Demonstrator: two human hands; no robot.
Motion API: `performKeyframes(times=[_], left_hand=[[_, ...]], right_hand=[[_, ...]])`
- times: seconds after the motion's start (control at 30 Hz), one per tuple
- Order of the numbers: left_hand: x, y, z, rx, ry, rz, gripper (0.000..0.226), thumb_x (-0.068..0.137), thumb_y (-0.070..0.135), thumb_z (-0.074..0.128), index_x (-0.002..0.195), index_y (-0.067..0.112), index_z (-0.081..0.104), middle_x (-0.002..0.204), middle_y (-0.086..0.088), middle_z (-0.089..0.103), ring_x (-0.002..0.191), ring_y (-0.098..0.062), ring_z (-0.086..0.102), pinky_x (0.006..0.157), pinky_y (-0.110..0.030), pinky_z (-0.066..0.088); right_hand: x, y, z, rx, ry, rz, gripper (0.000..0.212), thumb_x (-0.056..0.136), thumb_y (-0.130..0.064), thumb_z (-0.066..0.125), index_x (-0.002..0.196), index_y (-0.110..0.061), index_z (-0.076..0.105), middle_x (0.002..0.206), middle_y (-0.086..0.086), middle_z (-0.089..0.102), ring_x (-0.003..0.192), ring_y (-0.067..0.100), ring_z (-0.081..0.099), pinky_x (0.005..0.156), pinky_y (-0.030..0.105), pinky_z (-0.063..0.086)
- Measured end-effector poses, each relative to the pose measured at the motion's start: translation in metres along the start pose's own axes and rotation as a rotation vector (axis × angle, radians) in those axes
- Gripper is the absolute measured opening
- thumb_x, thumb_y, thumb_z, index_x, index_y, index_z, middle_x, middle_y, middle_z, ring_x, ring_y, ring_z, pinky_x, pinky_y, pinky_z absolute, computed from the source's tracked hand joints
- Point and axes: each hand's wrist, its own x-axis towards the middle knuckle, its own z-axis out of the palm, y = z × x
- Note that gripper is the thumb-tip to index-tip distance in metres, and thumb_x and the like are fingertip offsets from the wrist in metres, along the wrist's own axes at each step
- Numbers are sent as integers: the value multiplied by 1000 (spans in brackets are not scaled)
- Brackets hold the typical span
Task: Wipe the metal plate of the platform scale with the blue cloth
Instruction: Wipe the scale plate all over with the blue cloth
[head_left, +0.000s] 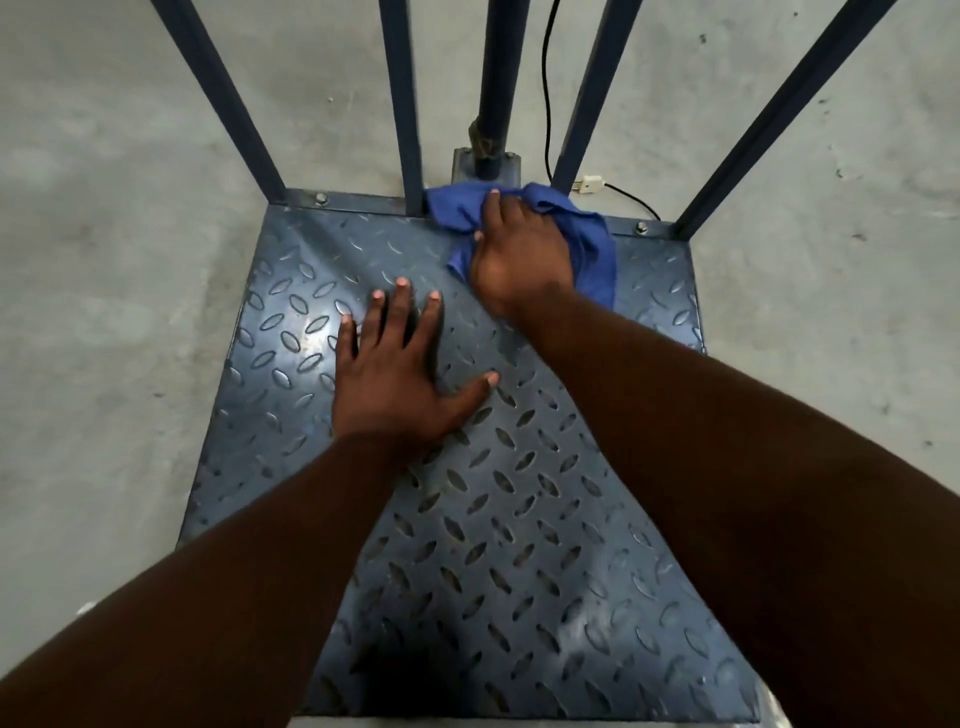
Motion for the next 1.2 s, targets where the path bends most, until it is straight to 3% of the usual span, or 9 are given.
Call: performKeyframes(times=[0.13,0.43,0.6,0.7,0.83,0.93,1.0,1.1,1.2], left_hand=[[1,-2,-1,-10,0,-5,110,83,96,39,170,34,16,180,-1,4,166,-25,2,133,-56,4],[3,-3,-2,-6,-25,6,110,83,98,33,171,34,12,180,-2,0,166,-26,-1,132,-57,1],[2,-3,-2,-5,-21,5,110,84,97,34,170,33,14,180,-3,3,166,-26,-1,132,-57,1],[3,-3,-1,-8,-25,4,109,85,95,34,171,32,12,180,-3,0,166,-26,-2,132,-56,0],[1,-7,7,-33,53,-7,106,83,88,44,169,28,29,179,-6,16,165,-30,15,131,-57,11],[3,-7,5,-43,-2,10,107,83,90,42,170,30,24,180,-4,10,166,-28,8,132,-54,3],[4,-6,0,-60,-26,2,107,82,92,39,169,29,26,179,-5,11,166,-27,4,132,-53,-2],[3,-5,-4,-37,-96,-9,112,76,92,28,169,30,22,179,-6,12,166,-27,-2,133,-55,-3],[4,-5,-5,0,-124,2,115,77,92,32,171,31,13,180,-4,6,166,-26,-8,132,-55,-5]], right_hand=[[7,-15,-14,-107,4,45,50,99,-45,44,133,-10,56,133,15,61,121,31,58,105,42,41],[-47,38,18,171,207,327,63,105,-46,36,158,-12,33,161,13,39,149,28,34,125,42,20],[-18,52,17,180,177,319,59,100,-42,45,148,-7,48,154,15,48,148,30,37,125,43,24],[-64,27,14,222,184,111,50,104,-36,48,145,-7,53,151,17,51,144,32,43,124,46,28],[-92,-3,14,154,253,-81,38,93,-33,61,126,-16,69,127,18,59,111,36,53,93,44,44],[-48,-26,-1,592,387,46,14,97,-23,58,105,-14,66,103,19,63,92,32,63,91,44,47],[-7,-46,-14,761,494,209,23,98,-18,60,118,-7,63,114,16,62,96,19,58,92,33,47],[25,-79,-4,668,280,263,39,95,-7,58,134,0,54,128,16,60,112,23,58,96,29,42],[16,-87,10,508,192,201,31,92,-3,54,121,2,62,120,22,65,114,37,62,96,34,42]])
